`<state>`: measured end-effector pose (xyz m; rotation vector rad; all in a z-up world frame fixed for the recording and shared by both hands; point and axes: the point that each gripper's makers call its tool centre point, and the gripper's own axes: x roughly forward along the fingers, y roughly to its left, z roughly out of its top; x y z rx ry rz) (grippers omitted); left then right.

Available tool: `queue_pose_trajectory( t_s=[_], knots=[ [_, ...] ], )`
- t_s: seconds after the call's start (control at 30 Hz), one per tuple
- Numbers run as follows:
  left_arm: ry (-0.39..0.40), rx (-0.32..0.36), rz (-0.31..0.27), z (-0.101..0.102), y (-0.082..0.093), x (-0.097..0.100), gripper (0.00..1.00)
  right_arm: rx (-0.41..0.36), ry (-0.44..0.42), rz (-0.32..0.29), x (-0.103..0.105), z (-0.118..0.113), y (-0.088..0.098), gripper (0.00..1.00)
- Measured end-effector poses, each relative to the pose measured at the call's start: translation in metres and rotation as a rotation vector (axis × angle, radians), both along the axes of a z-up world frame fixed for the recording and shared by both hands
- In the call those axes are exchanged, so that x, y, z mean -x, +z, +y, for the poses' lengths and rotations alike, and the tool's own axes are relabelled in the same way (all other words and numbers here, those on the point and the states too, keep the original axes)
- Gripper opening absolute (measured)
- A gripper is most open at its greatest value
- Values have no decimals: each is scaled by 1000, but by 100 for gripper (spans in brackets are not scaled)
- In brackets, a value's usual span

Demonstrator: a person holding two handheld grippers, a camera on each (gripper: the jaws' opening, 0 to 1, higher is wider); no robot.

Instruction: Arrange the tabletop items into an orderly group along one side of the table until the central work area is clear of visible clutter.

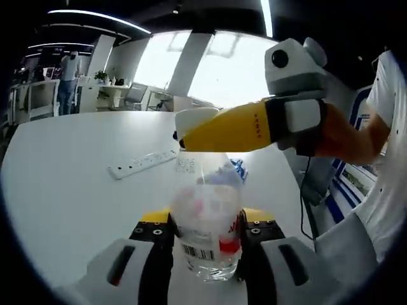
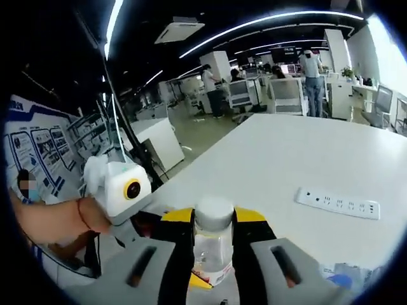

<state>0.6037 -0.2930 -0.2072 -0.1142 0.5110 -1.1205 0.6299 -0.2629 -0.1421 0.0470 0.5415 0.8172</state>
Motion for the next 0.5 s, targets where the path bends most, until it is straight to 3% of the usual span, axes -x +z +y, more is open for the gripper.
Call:
queue_pose_trajectory(
  t_s=[0.5],
  knots=[
    [-61,-42,-137,-7,-11,-14,39,93,3,-238,1,-2,-3,20]
  ],
)
